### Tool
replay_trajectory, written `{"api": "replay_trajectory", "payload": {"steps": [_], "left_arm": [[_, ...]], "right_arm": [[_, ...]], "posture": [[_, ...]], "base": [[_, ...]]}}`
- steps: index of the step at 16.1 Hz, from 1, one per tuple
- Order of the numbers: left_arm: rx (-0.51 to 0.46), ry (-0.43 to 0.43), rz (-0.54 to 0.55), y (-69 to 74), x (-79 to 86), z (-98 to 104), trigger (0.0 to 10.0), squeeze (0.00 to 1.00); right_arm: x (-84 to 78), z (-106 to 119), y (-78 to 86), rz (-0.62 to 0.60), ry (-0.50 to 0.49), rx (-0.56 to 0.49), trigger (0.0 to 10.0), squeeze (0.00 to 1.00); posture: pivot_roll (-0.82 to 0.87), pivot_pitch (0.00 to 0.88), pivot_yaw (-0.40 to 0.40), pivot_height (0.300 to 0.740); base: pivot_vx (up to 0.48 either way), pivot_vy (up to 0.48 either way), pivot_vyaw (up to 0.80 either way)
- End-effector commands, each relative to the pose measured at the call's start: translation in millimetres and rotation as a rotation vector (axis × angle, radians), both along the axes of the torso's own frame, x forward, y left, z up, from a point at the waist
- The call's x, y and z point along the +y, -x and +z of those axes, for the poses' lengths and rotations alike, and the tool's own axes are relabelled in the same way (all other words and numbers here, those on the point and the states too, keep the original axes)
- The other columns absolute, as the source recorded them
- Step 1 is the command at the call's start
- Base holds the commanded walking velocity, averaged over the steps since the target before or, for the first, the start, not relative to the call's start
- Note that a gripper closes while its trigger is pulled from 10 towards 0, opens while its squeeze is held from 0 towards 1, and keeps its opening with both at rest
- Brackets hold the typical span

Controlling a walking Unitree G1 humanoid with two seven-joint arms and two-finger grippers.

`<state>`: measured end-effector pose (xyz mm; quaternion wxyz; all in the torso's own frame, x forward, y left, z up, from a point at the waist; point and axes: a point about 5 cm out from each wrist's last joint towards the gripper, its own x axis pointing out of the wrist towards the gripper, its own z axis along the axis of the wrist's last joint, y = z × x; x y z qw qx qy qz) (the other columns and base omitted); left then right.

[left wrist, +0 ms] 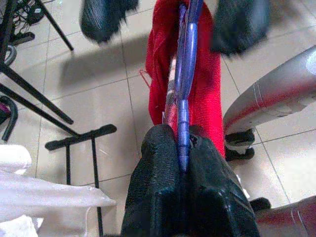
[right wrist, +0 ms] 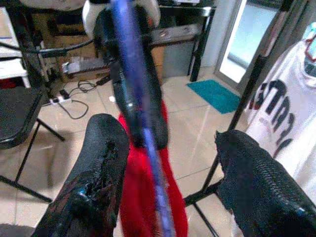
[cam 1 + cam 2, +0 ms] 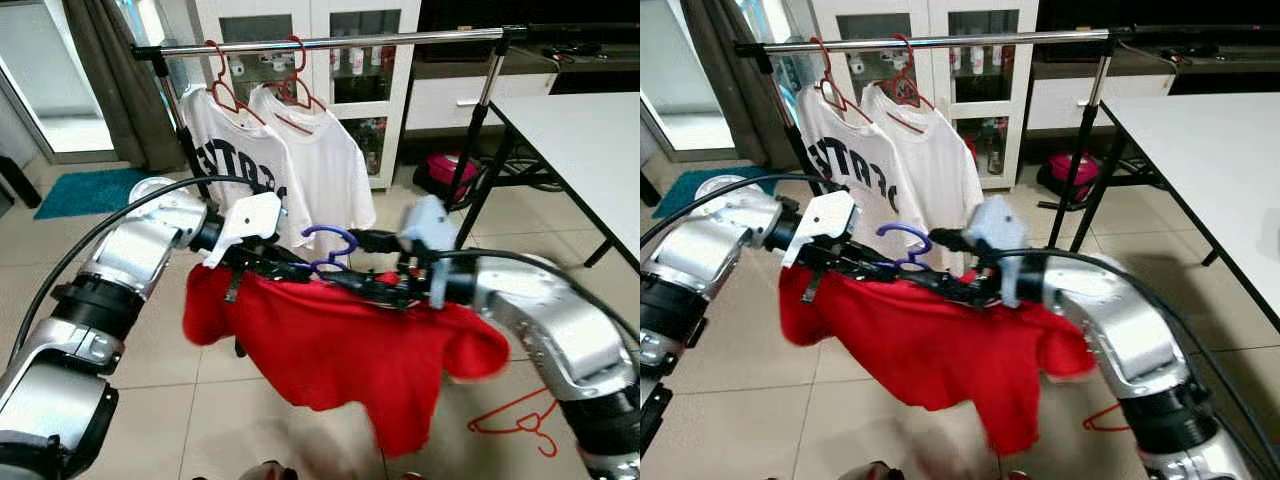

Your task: Hang hanger

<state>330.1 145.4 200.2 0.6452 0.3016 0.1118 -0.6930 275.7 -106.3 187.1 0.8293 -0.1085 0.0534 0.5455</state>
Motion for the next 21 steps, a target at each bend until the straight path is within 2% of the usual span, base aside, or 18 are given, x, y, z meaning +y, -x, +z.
{"api": "replay_trajectory", "payload": {"steps": [1,2,3,8,13,17,18,19,20,21], "left_arm": [[-0.06,-0.004,-0.036,-0.1,-6.2,12,0.0,0.0],[-0.063,-0.001,-0.041,0.1,-8.0,12,0.0,0.0],[-0.06,0.024,-0.057,1.5,-12.6,14,0.0,0.0],[-0.065,0.042,-0.043,-0.4,-10.6,20,0.0,0.0],[-0.06,0.124,-0.018,-4.2,-9.4,33,0.0,0.0],[-0.074,0.172,0.026,-6.7,-3.1,34,0.0,0.0],[-0.065,0.209,0.04,-6.2,-2.0,33,10.0,0.0],[-0.032,0.257,0.026,-3.1,-2.1,33,10.0,0.0],[-0.011,0.295,0.014,-0.2,-2.1,33,10.0,1.0],[0.002,0.318,0.004,1.8,-2.3,34,10.0,1.0]], "right_arm": [[4.1,-3,-1.4,-0.006,0.018,0.021,10.0,0.0],[6.1,-5,-2.6,-0.015,0.019,0.029,6.4,0.0],[9.7,-11,-5.6,-0.036,0.034,0.029,0.0,0.0],[8.7,-13,-5.3,-0.026,0.04,0.043,0.0,0.0],[6.8,-15,-4.2,-0.015,0.055,0.057,0.0,0.0],[6.3,-15,0.3,-0.008,0.03,0.082,0.0,0.0],[3.1,-17,2.3,-0.009,0.022,0.107,0.0,0.0],[0.4,-20,3.0,-0.016,0.026,0.112,0.0,0.0],[-1.5,-24,4.5,-0.019,0.031,0.118,0.0,0.0],[-2.9,-26,5.7,-0.022,0.035,0.121,0.0,0.0]], "posture": [[-0.2,0.0,0.068,0.71],[-0.2,0.0,0.069,0.71],[-0.2,0.0,0.068,0.71],[-0.2,0.0,0.067,0.71],[-0.2,0.0,0.073,0.71],[-0.2,0.0,0.054,0.71],[-0.2,0.0,0.048,0.71],[-0.2,0.0,0.051,0.71],[-0.2,0.0,0.045,0.71],[-0.2,0.0,0.045,0.71]], "base": [[0.0,0.0,0.0],[0.0,0.0,0.0],[0.0,0.0,0.0],[0.0,0.0,0.0],[0.0,0.0,0.0],[0.0,0.0,0.0],[0.0,0.0,0.0],[0.0,0.0,0.0],[0.0,0.0,0.0],[0.0,0.0,0.0]]}}
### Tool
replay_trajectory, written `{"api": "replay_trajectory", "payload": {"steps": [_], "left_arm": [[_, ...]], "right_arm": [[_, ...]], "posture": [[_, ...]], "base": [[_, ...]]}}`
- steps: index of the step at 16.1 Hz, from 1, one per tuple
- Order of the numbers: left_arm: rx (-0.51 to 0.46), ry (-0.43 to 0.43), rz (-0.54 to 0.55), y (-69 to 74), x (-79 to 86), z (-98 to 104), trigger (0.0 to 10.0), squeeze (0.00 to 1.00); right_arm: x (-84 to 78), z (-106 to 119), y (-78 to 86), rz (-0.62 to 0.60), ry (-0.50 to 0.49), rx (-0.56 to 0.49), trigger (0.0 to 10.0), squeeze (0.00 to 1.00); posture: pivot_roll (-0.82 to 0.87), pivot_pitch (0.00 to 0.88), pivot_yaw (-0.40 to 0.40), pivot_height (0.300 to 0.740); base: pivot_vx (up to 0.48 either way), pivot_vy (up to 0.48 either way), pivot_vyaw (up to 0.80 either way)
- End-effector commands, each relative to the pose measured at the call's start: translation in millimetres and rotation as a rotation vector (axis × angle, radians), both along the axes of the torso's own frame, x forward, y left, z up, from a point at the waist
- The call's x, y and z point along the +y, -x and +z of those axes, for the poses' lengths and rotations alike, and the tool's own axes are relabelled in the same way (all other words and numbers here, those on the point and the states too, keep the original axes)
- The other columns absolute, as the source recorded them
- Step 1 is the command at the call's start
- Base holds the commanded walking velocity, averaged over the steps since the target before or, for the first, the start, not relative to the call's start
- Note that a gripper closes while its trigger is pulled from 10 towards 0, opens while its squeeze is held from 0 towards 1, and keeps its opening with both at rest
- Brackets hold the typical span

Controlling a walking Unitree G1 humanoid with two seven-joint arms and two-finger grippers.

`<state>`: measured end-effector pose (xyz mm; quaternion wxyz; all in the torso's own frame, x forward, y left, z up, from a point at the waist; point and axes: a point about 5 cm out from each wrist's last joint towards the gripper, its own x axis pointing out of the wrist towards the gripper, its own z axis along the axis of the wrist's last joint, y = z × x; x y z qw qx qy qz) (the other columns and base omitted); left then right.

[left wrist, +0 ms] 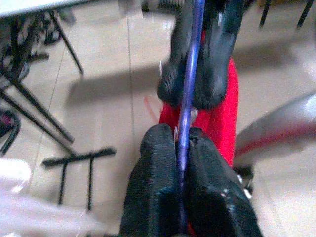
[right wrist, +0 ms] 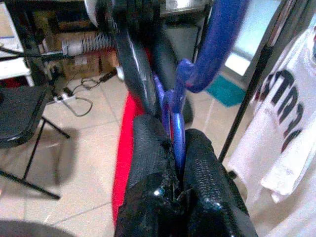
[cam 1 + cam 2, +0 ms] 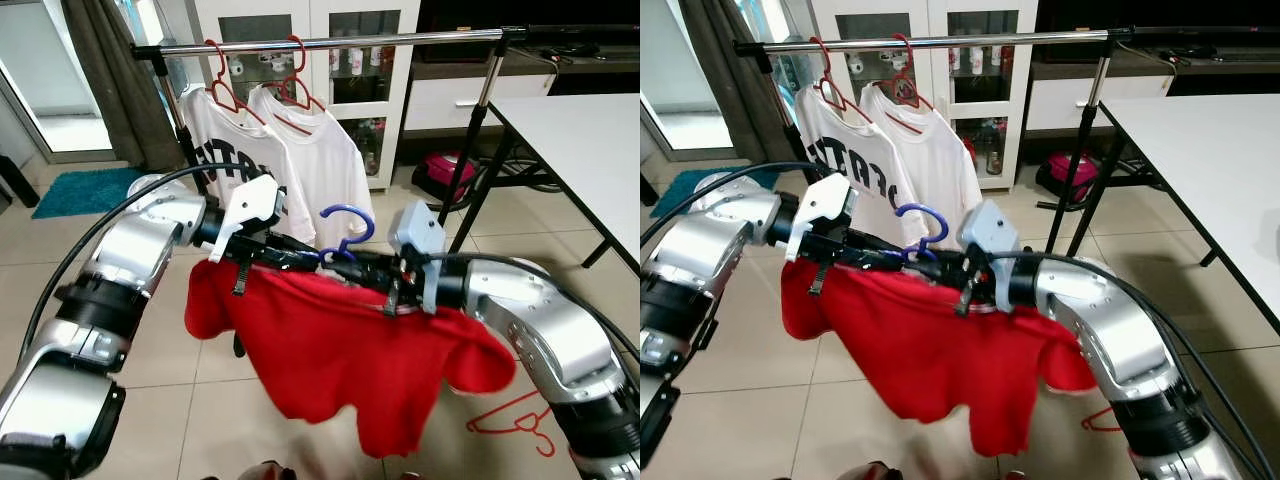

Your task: Hang hanger

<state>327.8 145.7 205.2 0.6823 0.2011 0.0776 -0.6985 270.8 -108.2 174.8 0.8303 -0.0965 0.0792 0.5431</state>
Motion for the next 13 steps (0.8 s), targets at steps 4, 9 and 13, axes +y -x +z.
{"api": "replay_trajectory", "payload": {"steps": [4,9,13], "left_arm": [[-0.08,0.183,-0.041,3.5,4.5,42,10.0,1.0],[-0.101,0.257,0.341,-5.9,21.2,18,10.0,1.0],[-0.107,0.326,0.852,11.2,34.3,-38,10.0,0.0]], "right_arm": [[-9.9,-30,9.0,-0.029,0.055,0.099,0.0,0.0],[-21.1,-39,8.8,-0.292,-0.047,0.092,0.0,0.0],[-55.8,-53,5.0,-0.774,-0.141,0.069,0.0,0.0]], "posture": [[-0.17,0.0,0.053,0.71],[-0.19,0.0,0.08,0.71],[-0.15,0.0,0.026,0.71]], "base": [[0.0,0.0,0.0],[0.0,0.0,0.0],[0.0,0.0,0.0]]}}
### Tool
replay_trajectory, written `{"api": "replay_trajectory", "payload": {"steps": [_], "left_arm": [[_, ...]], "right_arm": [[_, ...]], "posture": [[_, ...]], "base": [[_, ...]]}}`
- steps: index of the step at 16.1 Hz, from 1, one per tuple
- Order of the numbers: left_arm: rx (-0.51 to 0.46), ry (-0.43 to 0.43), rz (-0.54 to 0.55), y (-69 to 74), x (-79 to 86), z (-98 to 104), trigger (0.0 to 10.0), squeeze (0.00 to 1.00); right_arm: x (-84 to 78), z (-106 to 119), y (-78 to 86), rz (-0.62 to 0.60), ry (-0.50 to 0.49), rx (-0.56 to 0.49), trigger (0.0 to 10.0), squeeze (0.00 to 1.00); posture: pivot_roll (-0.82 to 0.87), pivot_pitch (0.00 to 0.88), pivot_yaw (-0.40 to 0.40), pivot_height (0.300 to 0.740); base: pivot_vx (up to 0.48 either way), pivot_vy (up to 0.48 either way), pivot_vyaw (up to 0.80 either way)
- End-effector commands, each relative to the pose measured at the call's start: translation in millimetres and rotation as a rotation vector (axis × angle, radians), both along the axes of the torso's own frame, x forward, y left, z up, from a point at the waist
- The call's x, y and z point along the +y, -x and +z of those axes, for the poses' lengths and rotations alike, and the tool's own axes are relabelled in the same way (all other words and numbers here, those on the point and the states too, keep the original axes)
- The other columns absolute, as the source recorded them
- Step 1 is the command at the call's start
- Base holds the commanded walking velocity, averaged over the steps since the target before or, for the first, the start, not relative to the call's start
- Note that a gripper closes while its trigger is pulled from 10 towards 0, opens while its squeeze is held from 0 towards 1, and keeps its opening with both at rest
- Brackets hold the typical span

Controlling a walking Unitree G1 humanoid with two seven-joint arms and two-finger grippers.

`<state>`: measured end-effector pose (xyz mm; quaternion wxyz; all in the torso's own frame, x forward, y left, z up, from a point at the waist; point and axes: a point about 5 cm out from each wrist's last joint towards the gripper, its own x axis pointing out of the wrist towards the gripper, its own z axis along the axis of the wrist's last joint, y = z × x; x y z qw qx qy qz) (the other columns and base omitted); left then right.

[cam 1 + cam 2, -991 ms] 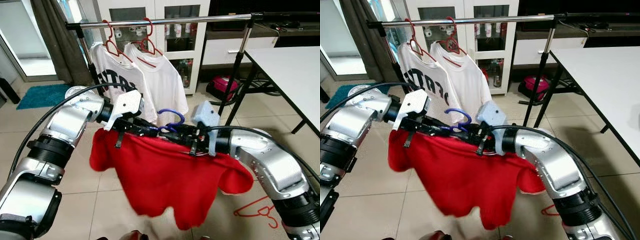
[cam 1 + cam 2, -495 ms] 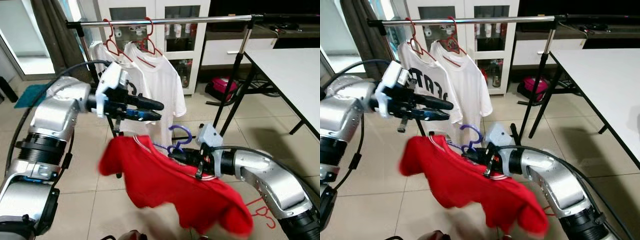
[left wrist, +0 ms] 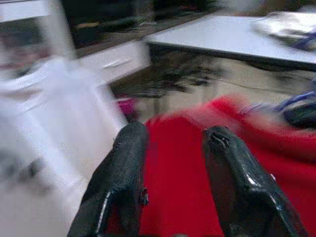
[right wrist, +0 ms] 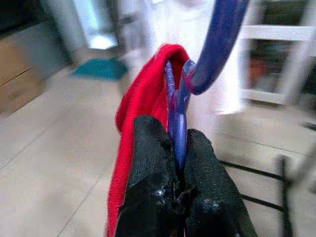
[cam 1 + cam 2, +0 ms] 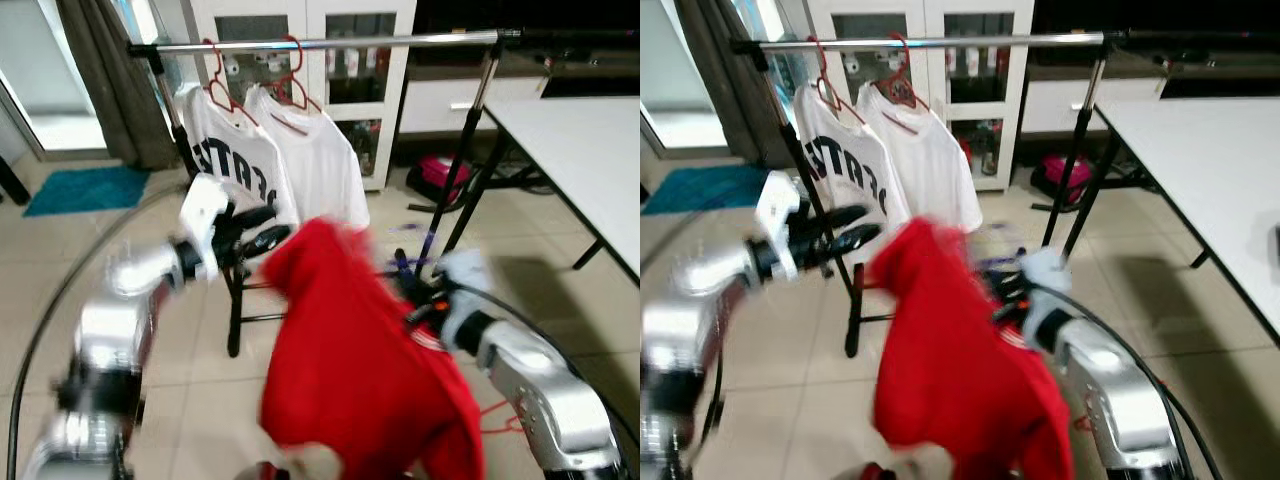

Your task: Hang hanger

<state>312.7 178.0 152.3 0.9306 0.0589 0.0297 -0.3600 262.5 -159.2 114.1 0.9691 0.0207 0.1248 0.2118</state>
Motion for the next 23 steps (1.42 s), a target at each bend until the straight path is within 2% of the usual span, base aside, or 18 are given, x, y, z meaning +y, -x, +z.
{"api": "replay_trajectory", "payload": {"steps": [1,2,3,4,5,6,8,10,12,14,17,23], "left_arm": [[-0.037,-0.018,0.112,-1.8,3.6,7,10.0,0.0],[-0.045,-0.04,0.319,4.3,7.9,-4,10.0,0.0],[-0.047,-0.059,0.385,6.5,10.0,-7,10.0,0.0],[-0.035,-0.006,0.494,12.9,11.8,-11,10.0,0.0],[-0.022,0.019,0.506,16.2,10.2,-13,10.0,0.0],[-0.016,0.022,0.478,24.3,-1.6,-17,10.0,0.0],[0.004,0.028,0.479,23.1,-12.1,-21,10.0,0.0],[0.001,0.03,0.482,20.5,-16.9,-19,10.0,0.0],[-0.011,0.046,0.474,17.6,-21.6,-12,10.0,0.0],[-0.017,0.04,0.462,15.7,-23.6,-10,10.0,0.0],[-0.01,0.045,0.475,14.4,-21.1,-8,10.0,0.0],[-0.008,0.049,0.484,19.0,-23.0,-8,10.0,0.0]], "right_arm": [[-10.8,6,-3.5,-0.111,-0.023,-0.053,0.0,0.0],[-19.6,3,-3.6,-0.289,-0.073,-0.056,0.0,0.0],[-20.8,2,-3.2,-0.336,-0.085,-0.055,0.0,0.0],[-16.7,-2,-2.5,-0.364,-0.077,-0.048,10.0,0.0],[-15.4,-5,-2.2,-0.373,-0.061,-0.025,10.0,0.0],[-8.7,-4,-1.1,-0.345,-0.054,-0.027,10.0,0.0],[-8.2,-5,-2.2,-0.358,-0.004,-0.023,10.0,0.0],[-8.4,-4,-2.8,-0.362,-0.062,-0.029,10.0,0.0],[-7.4,6,-6.3,-0.363,-0.072,-0.09,10.0,0.0],[-4.9,9,-7.5,-0.351,-0.099,-0.09,10.0,0.0],[-3.2,6,-4.9,-0.334,-0.076,-0.078,10.0,0.0],[6.0,14,-6.0,-0.23,-0.052,-0.1,10.0,0.0]], "posture": [[-0.13,0.0,0.016,0.71],[-0.13,0.0,0.011,0.71],[-0.13,0.0,0.014,0.71],[-0.12,0.0,0.015,0.71],[-0.12,0.0,0.014,0.71],[-0.13,0.0,0.016,0.71],[-0.14,0.0,0.02,0.71],[-0.14,0.0,0.034,0.71],[-0.15,0.0,0.045,0.71],[-0.15,0.0,0.055,0.71],[-0.16,0.0,0.061,0.71],[-0.16,0.0,0.055,0.71]], "base": [[0.0,0.0,0.0],[0.0,0.0,0.0],[0.0,0.0,0.0],[0.0,0.0,0.0],[0.0,0.0,0.0],[0.0,0.0,0.0],[0.289,0.0,0.0],[0.321,0.0,-0.4],[0.354,0.0,-0.8],[0.358,0.0,-0.8],[0.371,0.0,-0.62],[0.378,0.0,0.0]]}}
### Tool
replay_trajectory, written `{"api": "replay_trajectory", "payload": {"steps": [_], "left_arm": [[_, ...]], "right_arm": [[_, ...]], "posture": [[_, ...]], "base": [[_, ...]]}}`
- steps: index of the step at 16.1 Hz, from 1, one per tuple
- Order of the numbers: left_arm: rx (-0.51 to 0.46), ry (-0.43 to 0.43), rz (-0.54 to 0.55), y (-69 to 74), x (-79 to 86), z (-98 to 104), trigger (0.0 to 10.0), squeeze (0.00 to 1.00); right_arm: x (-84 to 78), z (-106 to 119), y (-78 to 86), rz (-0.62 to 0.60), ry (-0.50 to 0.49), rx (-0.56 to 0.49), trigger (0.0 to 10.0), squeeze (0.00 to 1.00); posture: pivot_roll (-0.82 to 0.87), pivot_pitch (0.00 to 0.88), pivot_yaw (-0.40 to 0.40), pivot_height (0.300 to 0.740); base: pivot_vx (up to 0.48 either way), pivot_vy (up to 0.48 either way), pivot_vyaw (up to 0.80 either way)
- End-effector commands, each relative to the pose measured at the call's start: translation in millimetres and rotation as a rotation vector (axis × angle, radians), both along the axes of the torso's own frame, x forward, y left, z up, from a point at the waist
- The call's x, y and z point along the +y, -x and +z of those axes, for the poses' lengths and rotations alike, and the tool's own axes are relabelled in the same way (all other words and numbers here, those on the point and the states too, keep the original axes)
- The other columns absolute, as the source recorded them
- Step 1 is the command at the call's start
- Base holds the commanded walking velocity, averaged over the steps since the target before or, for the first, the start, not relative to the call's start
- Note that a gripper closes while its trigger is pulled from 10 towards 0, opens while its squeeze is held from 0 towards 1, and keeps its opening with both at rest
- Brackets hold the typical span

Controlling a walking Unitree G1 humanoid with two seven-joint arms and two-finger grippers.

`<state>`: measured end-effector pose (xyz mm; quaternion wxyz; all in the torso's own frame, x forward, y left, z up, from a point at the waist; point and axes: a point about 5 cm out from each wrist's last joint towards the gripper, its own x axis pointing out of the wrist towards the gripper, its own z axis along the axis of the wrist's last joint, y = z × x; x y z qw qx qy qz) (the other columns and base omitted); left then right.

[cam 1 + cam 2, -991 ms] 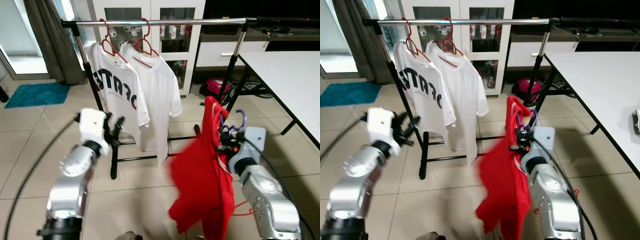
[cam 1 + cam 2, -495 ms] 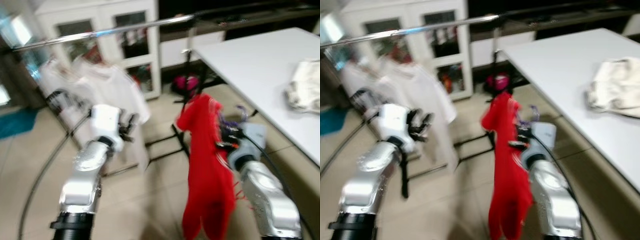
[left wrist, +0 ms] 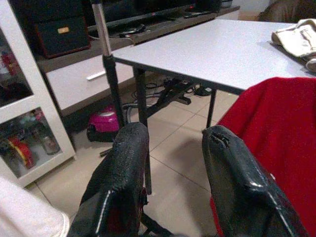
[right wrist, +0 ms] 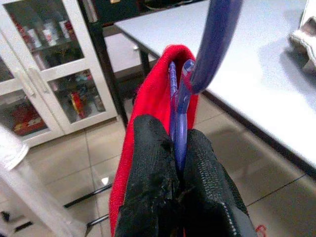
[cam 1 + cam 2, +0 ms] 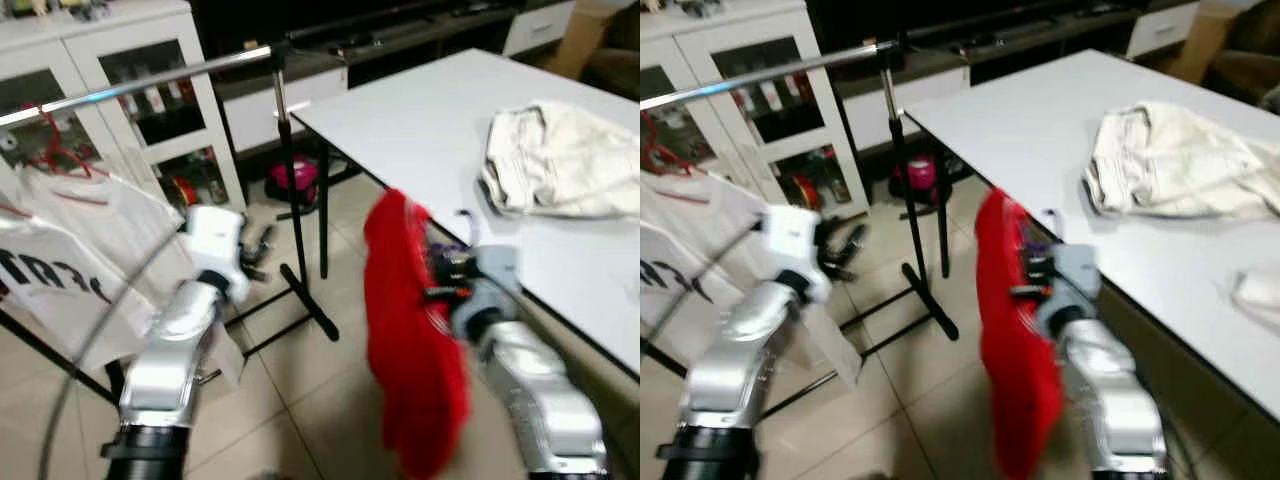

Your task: Hang hanger

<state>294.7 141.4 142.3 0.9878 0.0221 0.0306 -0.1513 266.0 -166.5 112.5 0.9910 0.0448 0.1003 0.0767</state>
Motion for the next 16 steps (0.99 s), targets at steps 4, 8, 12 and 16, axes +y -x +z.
{"api": "replay_trajectory", "payload": {"steps": [4,8,12,16], "left_arm": [[-0.004,-0.015,0.049,1.0,13.5,2,10.0,0.0],[-0.004,-0.015,0.049,1.0,13.5,2,10.0,0.0],[-0.004,-0.015,0.049,1.0,13.5,2,10.0,0.0],[-0.012,-0.022,0.07,7.6,15.3,4,10.0,0.0]], "right_arm": [[13.3,15,-2.6,0.048,-0.019,-0.067,10.0,0.0],[13.3,15,-2.6,0.048,-0.019,-0.067,10.0,0.0],[13.3,15,-2.6,0.048,-0.019,-0.067,10.0,0.0],[25.8,16,-4.8,0.157,0.033,-0.074,10.0,0.0]], "posture": [[-0.16,0.0,0.055,0.71],[-0.16,0.0,0.055,0.71],[-0.16,0.0,0.055,0.71],[-0.1,0.0,-0.008,0.71]], "base": [[0.375,0.0,0.0],[0.375,0.0,0.0],[0.375,0.0,0.0],[0.377,0.0,0.2]]}}
